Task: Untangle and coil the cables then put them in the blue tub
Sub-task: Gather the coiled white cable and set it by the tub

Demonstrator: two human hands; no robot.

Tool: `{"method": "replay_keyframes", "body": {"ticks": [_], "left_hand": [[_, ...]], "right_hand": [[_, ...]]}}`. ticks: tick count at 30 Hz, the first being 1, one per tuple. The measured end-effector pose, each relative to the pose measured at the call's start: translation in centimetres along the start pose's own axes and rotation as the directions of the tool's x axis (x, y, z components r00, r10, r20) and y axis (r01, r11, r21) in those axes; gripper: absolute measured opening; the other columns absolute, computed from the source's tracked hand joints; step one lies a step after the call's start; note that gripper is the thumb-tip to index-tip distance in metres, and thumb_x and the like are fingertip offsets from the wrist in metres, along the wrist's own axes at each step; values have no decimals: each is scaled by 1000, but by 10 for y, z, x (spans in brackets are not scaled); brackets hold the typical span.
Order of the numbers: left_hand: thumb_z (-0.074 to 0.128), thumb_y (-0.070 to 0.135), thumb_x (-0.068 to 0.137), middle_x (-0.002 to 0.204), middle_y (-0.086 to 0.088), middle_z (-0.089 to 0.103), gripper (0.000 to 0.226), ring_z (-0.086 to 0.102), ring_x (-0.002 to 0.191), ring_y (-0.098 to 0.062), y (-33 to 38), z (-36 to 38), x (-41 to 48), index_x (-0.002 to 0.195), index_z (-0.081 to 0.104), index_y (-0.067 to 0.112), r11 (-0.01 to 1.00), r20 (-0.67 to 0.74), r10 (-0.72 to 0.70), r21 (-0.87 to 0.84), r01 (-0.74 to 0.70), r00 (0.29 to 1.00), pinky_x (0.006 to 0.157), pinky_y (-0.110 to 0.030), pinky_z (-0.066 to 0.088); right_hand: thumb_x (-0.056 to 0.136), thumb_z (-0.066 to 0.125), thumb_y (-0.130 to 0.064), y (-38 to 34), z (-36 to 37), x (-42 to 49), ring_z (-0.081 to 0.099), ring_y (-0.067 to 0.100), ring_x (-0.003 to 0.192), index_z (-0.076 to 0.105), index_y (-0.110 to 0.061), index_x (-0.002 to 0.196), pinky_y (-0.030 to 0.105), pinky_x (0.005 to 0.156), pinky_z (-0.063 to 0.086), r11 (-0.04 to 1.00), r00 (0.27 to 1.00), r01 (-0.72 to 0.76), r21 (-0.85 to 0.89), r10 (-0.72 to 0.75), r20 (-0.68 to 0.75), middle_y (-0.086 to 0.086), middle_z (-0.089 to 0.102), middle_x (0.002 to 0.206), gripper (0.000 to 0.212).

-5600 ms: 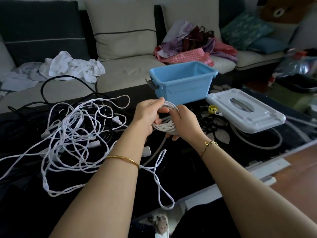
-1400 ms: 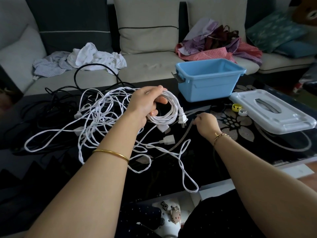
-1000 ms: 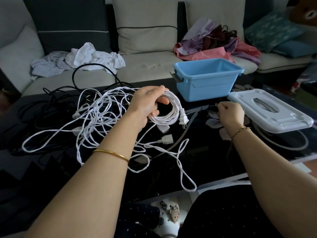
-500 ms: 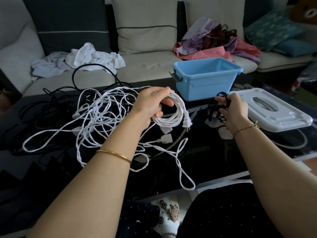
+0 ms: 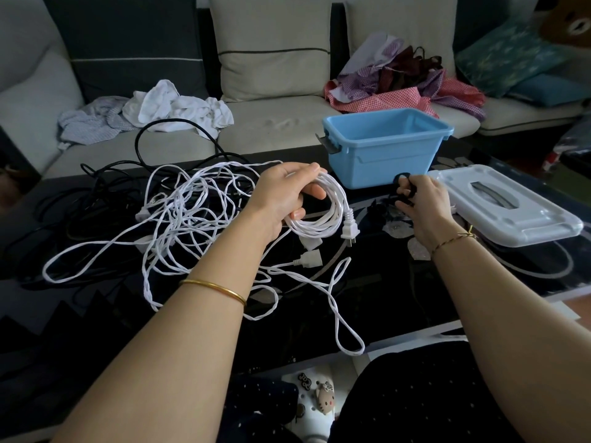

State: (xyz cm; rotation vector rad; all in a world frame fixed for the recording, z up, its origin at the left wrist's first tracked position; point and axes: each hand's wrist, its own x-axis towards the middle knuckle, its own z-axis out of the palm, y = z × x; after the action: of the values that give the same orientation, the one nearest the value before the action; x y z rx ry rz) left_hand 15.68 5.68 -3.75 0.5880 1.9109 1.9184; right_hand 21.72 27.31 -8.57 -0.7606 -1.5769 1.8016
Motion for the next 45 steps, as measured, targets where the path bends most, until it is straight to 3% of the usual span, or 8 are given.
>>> {"method": "replay_keyframes", "body": {"ticks": [4,12,17,20,25,28,37,45], "left_hand": [[52,22,98,62,-3,63,21,25,32,-5,1,0,-1,98,68,9,1000,26,0,2,0,1000,36,-17,27],[52,24,97,61,0,62,20,24,33,-4,5,-7,-8,96,69,13,1000,100,2,10,-3,995,35,-16,25],[48,22,99,59,1,59,23,24,32,-3,12,-17,-16,98,68,11,999,147,25,-35,-20,989,33,-15,24],[46,20,100,58,1,58,24,23,30,-1,15,-25,-21,96,67,10,998,143,31,-64,-22,989,33,-14,24],[46,20,100,59,1,58,23,23,30,-1,16,-34,-27,97,66,10,997,145,30,-72,-19,989,33,-14,24],[46,20,100,58,1,57,23,22,30,-1,16,-35,-26,97,66,9,996,150,34,-87,-21,988,32,-14,23],[47,19,99,57,1,57,22,23,30,-1,19,-31,-27,98,65,7,993,157,47,-110,-29,987,34,-14,22],[47,18,99,55,-1,47,21,25,28,-1,19,-34,-28,95,65,7,990,121,29,-138,-12,992,32,-14,22]], "right_hand": [[86,59,-20,-14,16,-16,46,13,62,63,-19,60,29,63,37,889,961,254,-382,-186,206,4,57,66,26],[92,49,0,-47,41,-53,53,11,61,69,-15,108,6,55,41,601,732,618,-507,-203,651,8,65,80,30],[90,50,-6,-61,55,-66,46,15,72,63,-8,73,20,57,33,324,655,732,-599,-94,750,-1,51,69,22],[95,49,-17,-58,62,-69,41,19,62,53,8,68,30,60,33,424,679,700,-575,-145,720,13,47,68,37],[90,62,-14,-56,69,-73,57,-5,71,75,-11,97,8,69,43,560,688,690,-458,-312,656,-11,65,80,15],[84,69,-16,-52,73,-75,64,7,81,75,-12,96,25,80,53,615,723,656,-437,-348,596,-4,71,87,14],[85,68,-27,-51,80,-84,63,20,83,71,-14,95,37,77,52,416,702,712,-566,-445,556,2,70,87,17],[79,73,-6,-50,71,-83,64,6,70,70,-10,84,22,73,55,869,766,478,-127,-342,545,-3,70,78,6]]}}
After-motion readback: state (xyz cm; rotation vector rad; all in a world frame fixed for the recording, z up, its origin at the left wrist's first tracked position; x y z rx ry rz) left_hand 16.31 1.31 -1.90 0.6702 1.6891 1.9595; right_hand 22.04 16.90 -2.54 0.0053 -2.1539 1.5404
